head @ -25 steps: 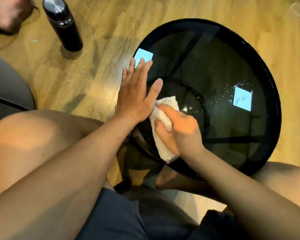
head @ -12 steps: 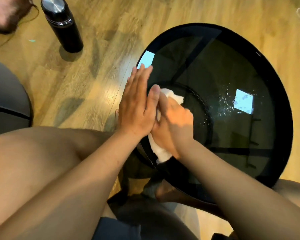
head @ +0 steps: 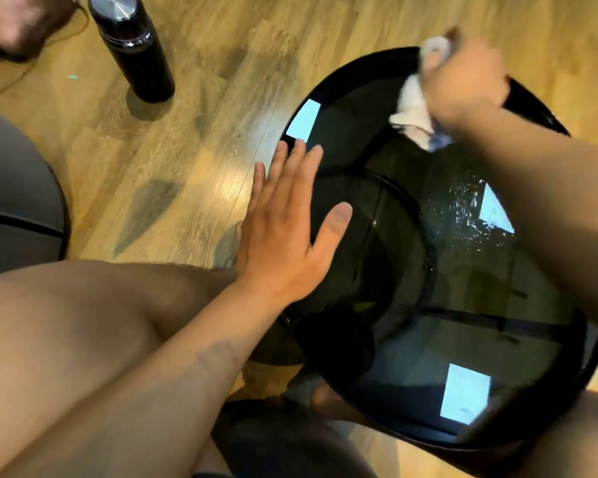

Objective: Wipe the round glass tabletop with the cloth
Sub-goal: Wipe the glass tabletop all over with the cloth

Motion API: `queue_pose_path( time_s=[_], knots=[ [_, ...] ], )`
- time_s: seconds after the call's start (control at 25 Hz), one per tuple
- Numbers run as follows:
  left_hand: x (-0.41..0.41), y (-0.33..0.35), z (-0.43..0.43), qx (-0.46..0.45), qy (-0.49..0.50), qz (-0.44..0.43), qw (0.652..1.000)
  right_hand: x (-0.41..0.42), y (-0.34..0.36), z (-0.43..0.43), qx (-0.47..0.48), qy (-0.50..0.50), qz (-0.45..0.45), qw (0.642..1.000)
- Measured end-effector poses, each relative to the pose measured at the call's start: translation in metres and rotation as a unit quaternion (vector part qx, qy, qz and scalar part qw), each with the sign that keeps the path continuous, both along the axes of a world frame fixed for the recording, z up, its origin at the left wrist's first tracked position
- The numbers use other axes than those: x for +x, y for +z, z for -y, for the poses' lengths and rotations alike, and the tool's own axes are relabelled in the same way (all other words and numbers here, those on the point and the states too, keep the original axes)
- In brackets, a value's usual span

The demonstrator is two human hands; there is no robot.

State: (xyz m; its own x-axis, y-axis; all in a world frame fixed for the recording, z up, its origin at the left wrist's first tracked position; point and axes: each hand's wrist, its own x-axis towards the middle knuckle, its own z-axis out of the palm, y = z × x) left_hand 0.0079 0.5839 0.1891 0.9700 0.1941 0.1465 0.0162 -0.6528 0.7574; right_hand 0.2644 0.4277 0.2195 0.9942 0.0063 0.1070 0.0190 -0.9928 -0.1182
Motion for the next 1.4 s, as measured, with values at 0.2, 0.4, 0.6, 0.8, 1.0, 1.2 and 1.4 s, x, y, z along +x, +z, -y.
queue_pose_path(
  time_s=[0.2,0.4,0.6,0.8,1.0,1.2,1.4],
  knots=[
    [0.001,-0.001,-0.003,0.06,-0.031,0.023,0.997,0.004,0.016,0.057,0.034,-0.093,-0.043,0.994],
    [0.001,-0.001,-0.003,0.041,-0.027,0.034,0.998,-0.069,-0.004,-0.065,0.112,0.059,-0.014,0.992],
    [-0.001,-0.004,-0.001,0.021,-0.015,0.032,0.999,-0.098,-0.009,-0.108,0.089,0.186,0.019,0.978],
    [-0.002,0.0,-0.001,0.044,-0.017,0.011,0.999,-0.01,-0.003,-0.045,0.05,0.08,0.006,0.996],
    [0.001,0.001,-0.001,0.026,-0.007,0.008,1.0,0.029,0.005,0.129,0.032,-0.101,-0.029,0.994],
    [-0.001,-0.001,-0.001,0.001,-0.005,0.025,1.0,-0.001,0.009,0.174,0.014,-0.145,-0.023,0.989],
    [0.0,-0.004,-0.002,-0.008,0.009,0.025,1.0,-0.005,0.004,0.008,0.052,0.05,-0.024,0.997]
  ],
)
